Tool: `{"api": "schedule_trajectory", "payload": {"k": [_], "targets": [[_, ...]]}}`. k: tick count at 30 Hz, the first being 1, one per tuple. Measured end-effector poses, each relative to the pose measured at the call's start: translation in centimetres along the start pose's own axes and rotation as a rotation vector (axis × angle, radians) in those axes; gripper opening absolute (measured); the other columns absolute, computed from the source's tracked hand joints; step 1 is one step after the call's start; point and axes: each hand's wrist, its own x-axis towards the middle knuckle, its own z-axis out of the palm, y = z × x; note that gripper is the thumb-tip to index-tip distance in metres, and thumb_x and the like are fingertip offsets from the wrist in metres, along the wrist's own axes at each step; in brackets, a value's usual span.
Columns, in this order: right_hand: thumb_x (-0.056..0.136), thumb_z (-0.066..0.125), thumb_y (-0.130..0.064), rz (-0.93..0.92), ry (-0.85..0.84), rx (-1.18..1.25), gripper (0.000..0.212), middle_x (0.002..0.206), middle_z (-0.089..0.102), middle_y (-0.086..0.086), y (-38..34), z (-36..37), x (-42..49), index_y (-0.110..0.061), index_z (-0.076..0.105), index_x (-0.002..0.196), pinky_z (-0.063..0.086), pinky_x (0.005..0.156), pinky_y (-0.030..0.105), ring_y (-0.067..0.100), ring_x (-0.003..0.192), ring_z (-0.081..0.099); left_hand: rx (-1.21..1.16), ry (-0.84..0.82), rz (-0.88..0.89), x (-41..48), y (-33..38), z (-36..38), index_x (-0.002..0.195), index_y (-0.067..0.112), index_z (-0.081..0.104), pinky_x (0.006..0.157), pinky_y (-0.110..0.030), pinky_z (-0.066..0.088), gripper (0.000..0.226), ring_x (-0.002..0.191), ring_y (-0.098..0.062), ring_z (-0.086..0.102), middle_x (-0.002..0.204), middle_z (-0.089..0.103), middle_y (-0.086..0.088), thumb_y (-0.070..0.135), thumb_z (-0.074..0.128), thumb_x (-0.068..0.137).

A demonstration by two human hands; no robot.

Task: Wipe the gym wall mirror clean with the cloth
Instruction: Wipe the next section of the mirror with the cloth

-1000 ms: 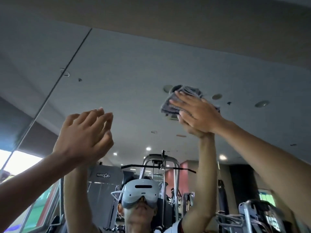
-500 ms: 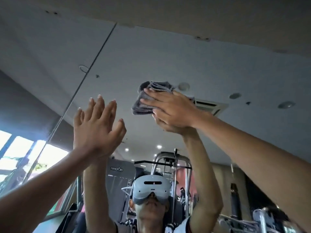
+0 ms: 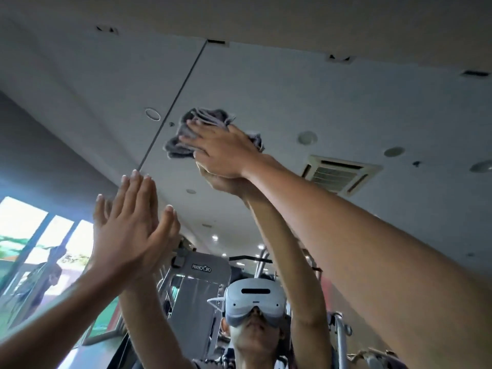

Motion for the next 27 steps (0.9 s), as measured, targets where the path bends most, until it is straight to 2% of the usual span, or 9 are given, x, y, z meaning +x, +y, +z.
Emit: {"api": "schedule_trajectory", "payload": {"k": [3, 7, 10, 12, 14, 17, 21, 23, 27], "targets": [[0.106, 0.03, -0.034, -0.196, -0.015, -0.026, 0.049, 0.165, 0.012, -0.013, 2.1, -0.1, -2.6, -0.041, 0.027, 0.154, 0.02, 0.114, 0.036, 0.008, 0.15, 0.019, 0.004, 0.0, 0.0, -0.1, -0.4, 0.1, 0.16, 0.016, 0.014, 0.124, -0.04, -0.009, 0.086, 0.153, -0.011, -0.005, 0.167, 0.002, 0.001, 0.066, 0.007, 0.091], [0.107, 0.029, -0.035, 0.165, 0.048, -0.006, 0.049, 0.166, 0.011, -0.013, 6.8, -1.3, -1.8, -0.039, 0.026, 0.155, 0.011, 0.122, 0.041, 0.007, 0.152, 0.008, 0.003, -0.006, 0.004, -0.2, -0.3, 0.3, 0.16, 0.017, 0.011, 0.123, -0.039, -0.014, 0.085, 0.153, -0.011, -0.008, 0.167, -0.001, 0.003, 0.066, 0.005, 0.091], [0.106, 0.024, -0.037, 0.363, 0.051, 0.02, 0.052, 0.168, 0.004, -0.006, 4.5, -1.1, 1.8, -0.037, 0.02, 0.158, 0.006, 0.121, 0.047, 0.011, 0.153, 0.003, 0.003, -0.021, -0.003, -0.3, -0.5, 0.2, 0.161, 0.019, 0.008, 0.123, -0.039, -0.015, 0.085, 0.153, -0.008, -0.012, 0.167, -0.005, 0.004, 0.066, 0.003, 0.09], [0.106, 0.023, -0.036, 0.392, 0.077, 0.014, 0.054, 0.168, 0.003, -0.001, 1.9, -0.7, 4.2, -0.031, 0.018, 0.159, 0.007, 0.121, 0.047, 0.015, 0.154, 0.003, -0.009, -0.016, -0.007, -0.3, -0.4, 0.1, 0.161, 0.019, 0.007, 0.123, -0.04, -0.014, 0.086, 0.152, -0.007, -0.013, 0.167, -0.005, 0.005, 0.067, 0.001, 0.089], [0.106, 0.024, -0.035, 0.295, 0.053, 0.017, 0.054, 0.168, 0.003, 0.0, -1.3, -0.4, 5.7, -0.029, 0.018, 0.159, 0.008, 0.121, 0.048, 0.014, 0.154, 0.003, 0.0, -0.012, -0.017, -0.4, -0.1, -0.1, 0.161, 0.019, 0.007, 0.123, -0.04, -0.014, 0.087, 0.152, -0.007, -0.014, 0.167, -0.005, 0.005, 0.066, 0.0, 0.088], [0.107, 0.024, -0.036, -0.016, -0.016, -0.056, 0.052, 0.168, 0.004, -0.005, -5.1, 0.6, 4.5, -0.033, 0.017, 0.158, 0.012, 0.121, 0.046, 0.012, 0.153, 0.005, 0.007, -0.011, -0.02, -0.5, 0.0, -0.1, 0.16, 0.018, 0.005, 0.122, -0.039, -0.017, 0.089, 0.152, -0.008, -0.015, 0.166, -0.007, 0.004, 0.067, -0.002, 0.087], [0.104, 0.018, -0.043, -0.349, -0.095, -0.075, 0.052, 0.166, 0.01, -0.013, -1.9, 0.9, -1.0, -0.04, 0.021, 0.156, 0.018, 0.117, 0.043, 0.015, 0.151, 0.018, 0.021, -0.021, -0.015, -0.4, -0.4, 0.2, 0.16, 0.015, 0.006, 0.122, -0.039, -0.016, 0.09, 0.153, -0.01, -0.013, 0.166, -0.005, 0.003, 0.068, -0.002, 0.088], [0.103, 0.019, -0.041, -0.244, -0.05, -0.056, 0.053, 0.165, 0.015, -0.011, 2.4, 0.2, -1.6, -0.036, 0.025, 0.155, 0.018, 0.121, 0.046, 0.015, 0.152, 0.016, 0.021, -0.008, -0.023, -0.6, -0.2, 0.2, 0.16, 0.015, 0.008, 0.123, -0.039, -0.013, 0.088, 0.153, -0.01, -0.012, 0.166, -0.004, 0.003, 0.066, 0.001, 0.089], [0.107, 0.025, -0.036, 0.359, 0.071, 0.022, 0.051, 0.167, 0.006, -0.008, 4.8, -0.5, 0.1, -0.034, 0.021, 0.157, 0.011, 0.122, 0.048, 0.009, 0.153, 0.005, 0.022, 0.005, -0.03, -1.2, -0.2, 0.2, 0.16, 0.015, 0.011, 0.124, -0.04, -0.009, 0.084, 0.154, -0.011, -0.009, 0.167, 0.0, 0.002, 0.063, 0.005, 0.092]]}}
